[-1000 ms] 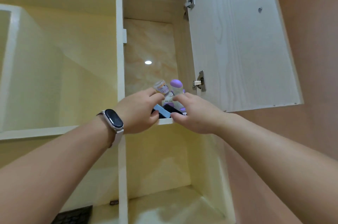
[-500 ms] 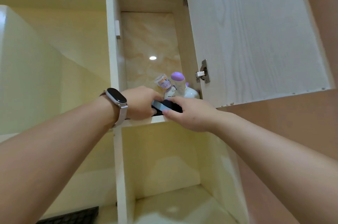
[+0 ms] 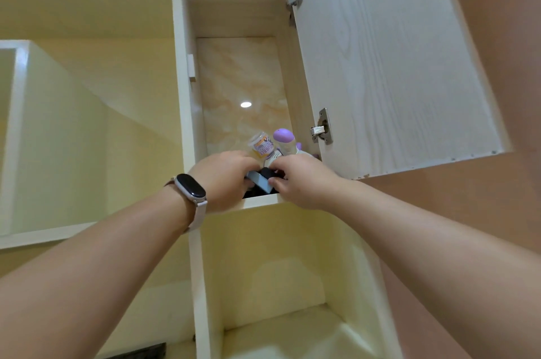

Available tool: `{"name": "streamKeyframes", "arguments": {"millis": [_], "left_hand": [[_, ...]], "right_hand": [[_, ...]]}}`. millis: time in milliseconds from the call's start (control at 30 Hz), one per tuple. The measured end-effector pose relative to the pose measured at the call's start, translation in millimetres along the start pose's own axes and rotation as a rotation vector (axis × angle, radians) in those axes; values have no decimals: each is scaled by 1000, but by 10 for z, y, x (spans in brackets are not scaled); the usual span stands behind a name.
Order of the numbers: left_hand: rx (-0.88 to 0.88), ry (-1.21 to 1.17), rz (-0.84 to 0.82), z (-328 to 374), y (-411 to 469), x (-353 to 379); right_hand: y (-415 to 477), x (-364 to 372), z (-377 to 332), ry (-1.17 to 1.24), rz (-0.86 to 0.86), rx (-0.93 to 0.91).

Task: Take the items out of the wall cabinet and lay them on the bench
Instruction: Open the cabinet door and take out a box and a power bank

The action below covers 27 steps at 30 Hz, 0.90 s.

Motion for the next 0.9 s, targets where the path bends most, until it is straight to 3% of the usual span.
{"name": "streamKeyframes", "arguments": {"millis": [300,500,667,900], "left_hand": [[206,-104,350,117,-119,-248],[313,-56,442,187,-317,-420],[236,-32,508,122,-468,-631],[-51,-123,590,-10,-666,-787]], "right_hand": [[-329,-390,-40,154,353,-58],[-533,-680,-105,113,560,-70],[-614,-785,-102,110,548,-22],[-899,-799,6,192,551,57]]}}
Point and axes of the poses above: each hand's wrist, its own y-axis towards the middle knuckle, its own x-axis out of the palm, z = x × y, the point moved 9 cm from there along y, towards the middle knuckle, and after that the axes turned 14 degrees about z, right-handed, at the moved point
